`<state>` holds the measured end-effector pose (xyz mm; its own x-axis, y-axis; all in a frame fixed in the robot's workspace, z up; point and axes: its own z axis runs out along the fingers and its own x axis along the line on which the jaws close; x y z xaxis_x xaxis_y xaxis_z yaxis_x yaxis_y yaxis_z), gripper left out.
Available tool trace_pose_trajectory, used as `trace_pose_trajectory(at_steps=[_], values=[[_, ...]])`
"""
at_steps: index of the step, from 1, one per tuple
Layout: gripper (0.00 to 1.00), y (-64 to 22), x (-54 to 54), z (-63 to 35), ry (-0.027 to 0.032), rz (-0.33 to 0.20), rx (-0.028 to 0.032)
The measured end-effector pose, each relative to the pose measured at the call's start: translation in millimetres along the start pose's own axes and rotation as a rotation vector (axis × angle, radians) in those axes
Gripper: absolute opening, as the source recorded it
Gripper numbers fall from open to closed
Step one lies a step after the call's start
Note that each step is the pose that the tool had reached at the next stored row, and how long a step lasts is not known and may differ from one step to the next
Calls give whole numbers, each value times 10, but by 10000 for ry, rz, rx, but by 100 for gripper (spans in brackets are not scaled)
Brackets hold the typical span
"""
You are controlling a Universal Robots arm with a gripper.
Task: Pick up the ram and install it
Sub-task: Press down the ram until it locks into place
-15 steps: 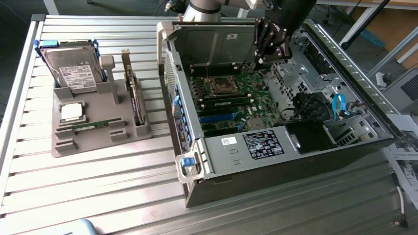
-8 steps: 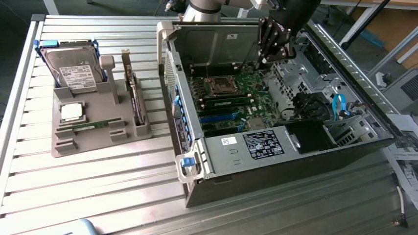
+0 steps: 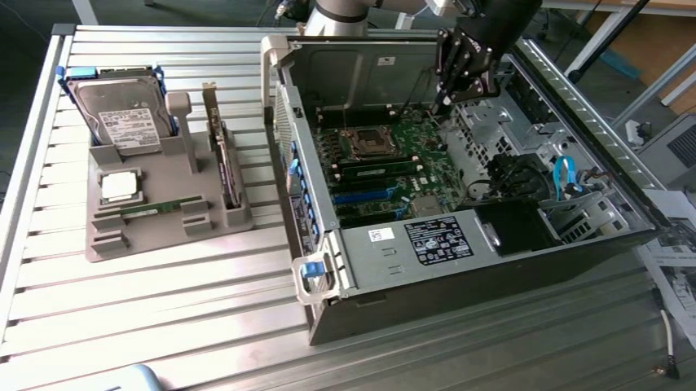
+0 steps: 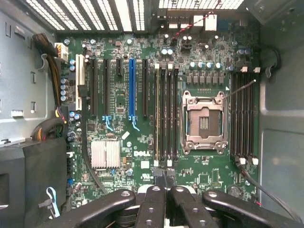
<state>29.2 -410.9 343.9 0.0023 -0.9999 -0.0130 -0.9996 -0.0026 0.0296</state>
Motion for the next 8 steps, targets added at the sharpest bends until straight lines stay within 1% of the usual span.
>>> trace_pose_trajectory(at_steps=[5, 8], values=[[10, 0, 0, 0, 0, 0, 0], [10, -1, 1, 23, 0, 0, 0]])
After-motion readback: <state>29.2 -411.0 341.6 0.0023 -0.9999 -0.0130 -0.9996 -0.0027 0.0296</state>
